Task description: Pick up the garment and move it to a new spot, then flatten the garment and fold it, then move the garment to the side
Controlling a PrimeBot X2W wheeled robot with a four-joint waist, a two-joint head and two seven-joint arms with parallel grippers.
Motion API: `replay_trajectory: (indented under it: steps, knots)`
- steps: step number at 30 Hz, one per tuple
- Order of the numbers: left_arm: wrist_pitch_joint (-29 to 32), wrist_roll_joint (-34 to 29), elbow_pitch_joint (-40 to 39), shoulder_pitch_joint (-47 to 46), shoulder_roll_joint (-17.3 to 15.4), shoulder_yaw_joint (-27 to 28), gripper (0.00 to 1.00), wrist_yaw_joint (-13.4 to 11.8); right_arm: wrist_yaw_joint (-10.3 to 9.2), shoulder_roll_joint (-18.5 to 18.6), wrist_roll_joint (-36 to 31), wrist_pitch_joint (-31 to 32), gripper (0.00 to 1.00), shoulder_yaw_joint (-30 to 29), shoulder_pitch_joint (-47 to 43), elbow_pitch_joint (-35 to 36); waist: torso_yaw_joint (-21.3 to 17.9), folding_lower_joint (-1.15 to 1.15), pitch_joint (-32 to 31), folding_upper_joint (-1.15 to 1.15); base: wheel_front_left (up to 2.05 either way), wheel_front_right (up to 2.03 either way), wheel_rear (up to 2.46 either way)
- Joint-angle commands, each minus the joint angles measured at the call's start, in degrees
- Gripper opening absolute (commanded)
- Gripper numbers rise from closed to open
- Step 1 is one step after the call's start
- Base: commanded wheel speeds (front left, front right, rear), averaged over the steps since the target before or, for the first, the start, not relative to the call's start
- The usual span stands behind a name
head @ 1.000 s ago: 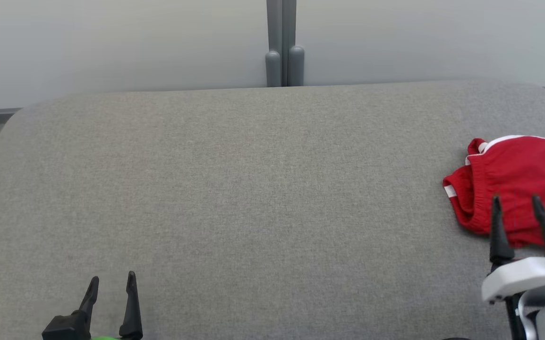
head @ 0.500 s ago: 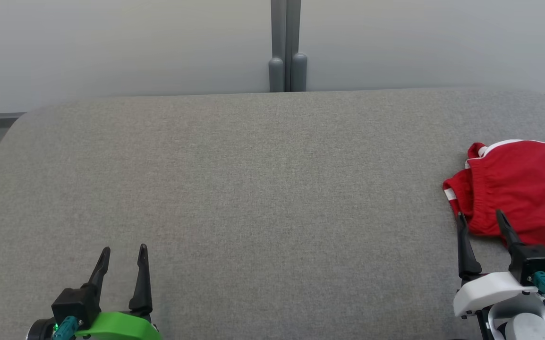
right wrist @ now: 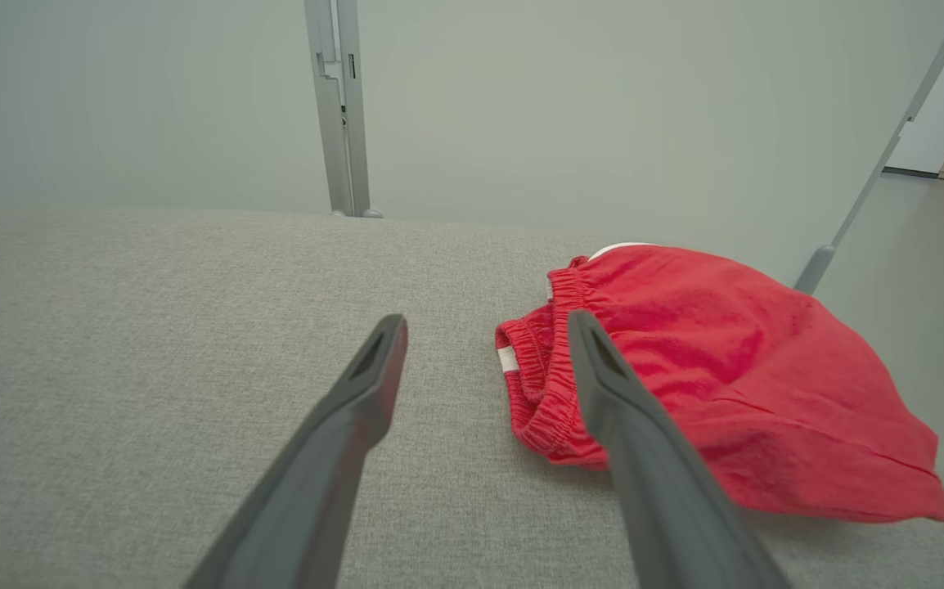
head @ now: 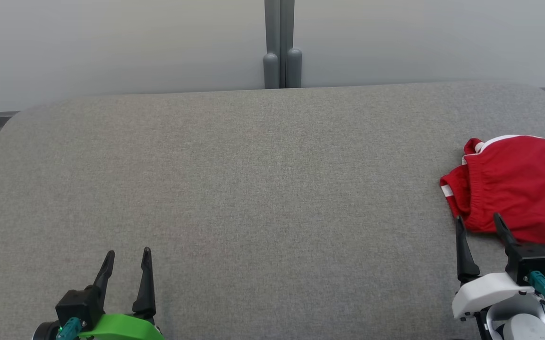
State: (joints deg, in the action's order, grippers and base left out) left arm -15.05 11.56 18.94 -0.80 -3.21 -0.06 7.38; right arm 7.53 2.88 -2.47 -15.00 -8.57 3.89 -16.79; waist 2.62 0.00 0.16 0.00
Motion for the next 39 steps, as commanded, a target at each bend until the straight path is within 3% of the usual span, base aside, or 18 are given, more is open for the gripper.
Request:
replay_trajectory:
  steps: [1,11,37,39]
  knots:
    - [-0.1,0.5,0.2,-0.4,0.0,-0.1,1.00,0.1,-0.09,0.1,-0.3,-0.2,1.00,0.1,0.6,-0.4,0.0,0.00,0.0,0.00,0.00,0.00,0.00]
    - [-0.1,2.3,1.0,-1.3,-1.1,-3.0,1.00,0.2,-0.09,0.1,0.0,-0.2,1.00,-1.0,0.0,-1.1,-0.6,0.00,0.0,0.00,0.00,0.00,0.00]
    - [-0.1,2.9,1.8,-0.8,-2.1,-3.8,1.00,0.1,-0.09,0.1,-0.1,-0.2,1.00,-1.3,0.9,-2.3,-0.7,0.00,-0.5,0.00,0.00,0.00,0.00]
    - [-0.1,2.6,2.0,-0.8,-1.9,-3.7,1.00,0.0,-0.09,0.2,-0.1,-0.2,1.00,-1.4,0.6,-2.4,2.3,0.00,-0.8,0.00,0.00,0.00,0.00]
